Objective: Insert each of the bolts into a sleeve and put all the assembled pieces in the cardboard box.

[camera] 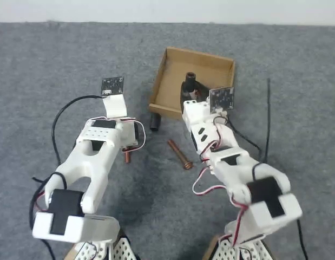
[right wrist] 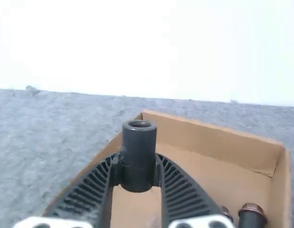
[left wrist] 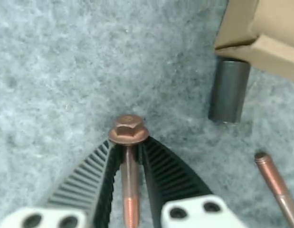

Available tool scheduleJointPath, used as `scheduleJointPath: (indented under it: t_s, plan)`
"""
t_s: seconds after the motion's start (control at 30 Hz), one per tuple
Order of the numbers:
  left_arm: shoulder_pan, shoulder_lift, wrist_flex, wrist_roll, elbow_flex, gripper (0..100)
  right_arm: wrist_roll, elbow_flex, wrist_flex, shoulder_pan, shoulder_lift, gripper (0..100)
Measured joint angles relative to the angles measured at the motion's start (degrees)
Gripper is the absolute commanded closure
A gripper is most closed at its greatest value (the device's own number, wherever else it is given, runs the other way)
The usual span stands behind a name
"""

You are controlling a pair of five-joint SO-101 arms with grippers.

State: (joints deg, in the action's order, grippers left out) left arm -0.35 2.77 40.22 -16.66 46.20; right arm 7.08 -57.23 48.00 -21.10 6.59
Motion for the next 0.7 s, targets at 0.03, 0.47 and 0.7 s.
scheduleJointPath:
  t_s: [0.03,0.47,0.7]
  plan:
    - [0.0,0.0,0.0,0.0,0.0,99,0.0,0.4,1.8,0.1,1.5,99.0]
    - [0.0,0.0,-0.1,0.0,0.0,99,0.0,-6.6,39.1,-6.4,20.4,99.1]
    - [0.0,0.0,-0.1,0.0,0.0,99,-5.8,-16.2,49.7,-9.8,24.0,99.1]
